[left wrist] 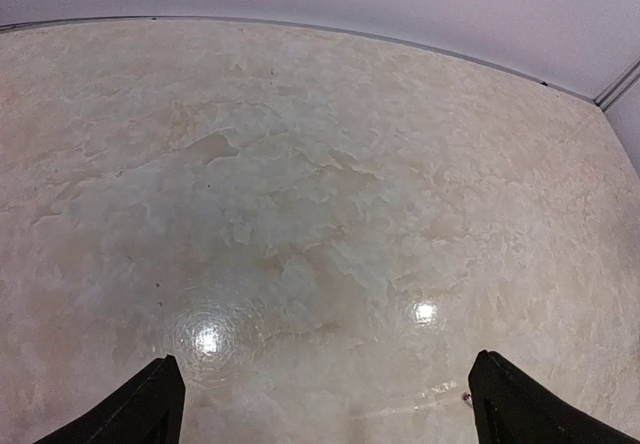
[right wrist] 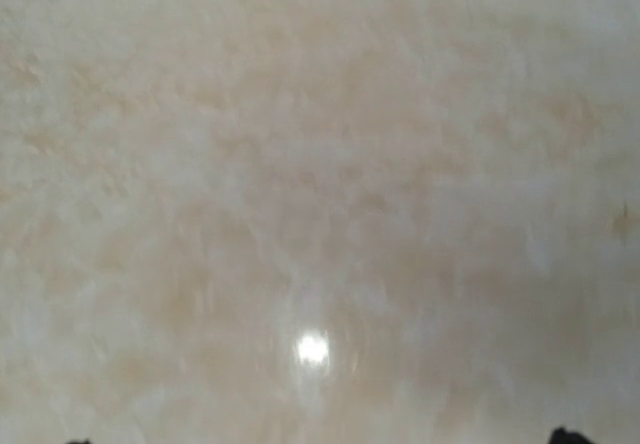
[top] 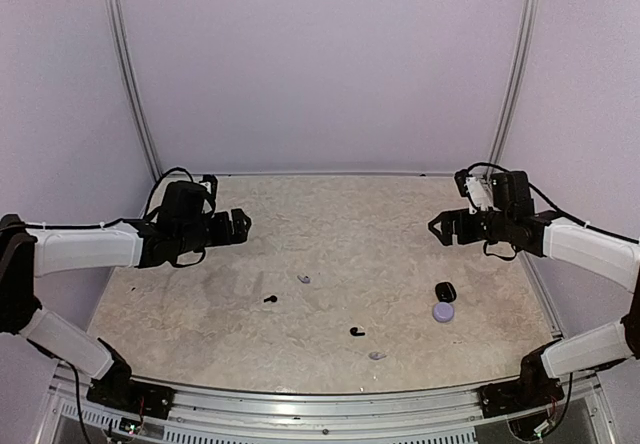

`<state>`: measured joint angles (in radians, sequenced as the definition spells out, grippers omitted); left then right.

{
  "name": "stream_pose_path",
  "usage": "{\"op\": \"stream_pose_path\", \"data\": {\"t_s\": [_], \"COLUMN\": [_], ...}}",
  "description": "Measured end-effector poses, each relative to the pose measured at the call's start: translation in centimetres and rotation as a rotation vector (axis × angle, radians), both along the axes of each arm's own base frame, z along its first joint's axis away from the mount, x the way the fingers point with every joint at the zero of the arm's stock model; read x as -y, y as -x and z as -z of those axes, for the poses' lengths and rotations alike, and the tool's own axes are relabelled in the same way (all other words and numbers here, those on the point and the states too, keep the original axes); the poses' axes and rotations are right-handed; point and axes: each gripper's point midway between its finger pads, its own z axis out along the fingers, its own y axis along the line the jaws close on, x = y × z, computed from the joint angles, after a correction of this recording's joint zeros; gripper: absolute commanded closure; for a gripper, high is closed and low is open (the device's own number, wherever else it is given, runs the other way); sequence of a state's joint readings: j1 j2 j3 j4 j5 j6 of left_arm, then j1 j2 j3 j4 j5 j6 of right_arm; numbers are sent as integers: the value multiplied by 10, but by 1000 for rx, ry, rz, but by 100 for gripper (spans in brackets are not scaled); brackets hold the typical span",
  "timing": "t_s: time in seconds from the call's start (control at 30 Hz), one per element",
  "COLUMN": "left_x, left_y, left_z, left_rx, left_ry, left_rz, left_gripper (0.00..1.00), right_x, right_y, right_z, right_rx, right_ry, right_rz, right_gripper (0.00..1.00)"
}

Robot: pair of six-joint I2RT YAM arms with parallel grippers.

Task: Insert the wireless bluetooth earbuds into the charging case
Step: Move the charging case to the center of the board.

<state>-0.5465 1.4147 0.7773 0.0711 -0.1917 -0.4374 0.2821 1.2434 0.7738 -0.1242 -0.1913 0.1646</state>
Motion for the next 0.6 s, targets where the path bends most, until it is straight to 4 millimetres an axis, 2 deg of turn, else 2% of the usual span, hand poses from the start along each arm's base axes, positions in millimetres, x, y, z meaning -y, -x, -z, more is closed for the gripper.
{"op": "stream_pose_path", "data": {"t_s": [0.27,0.43,0.6], "left_x": [8,13,14], "left_y": [-3,-6,-7], "left_z": [-6,-7,-3], "left_rx": [21,27,20], "left_ry": [12,13,0], "left_rz": [31,51,58], "left_gripper": [1,1,1], "right_x": [-5,6,12], "right_y": [34,53,64], "right_z": [50,86,108], "right_rx": [-240,-389,-489], "right_ry": [70,150,197], "right_rz": [38,77,87], "right_gripper": [15,23,30]}}
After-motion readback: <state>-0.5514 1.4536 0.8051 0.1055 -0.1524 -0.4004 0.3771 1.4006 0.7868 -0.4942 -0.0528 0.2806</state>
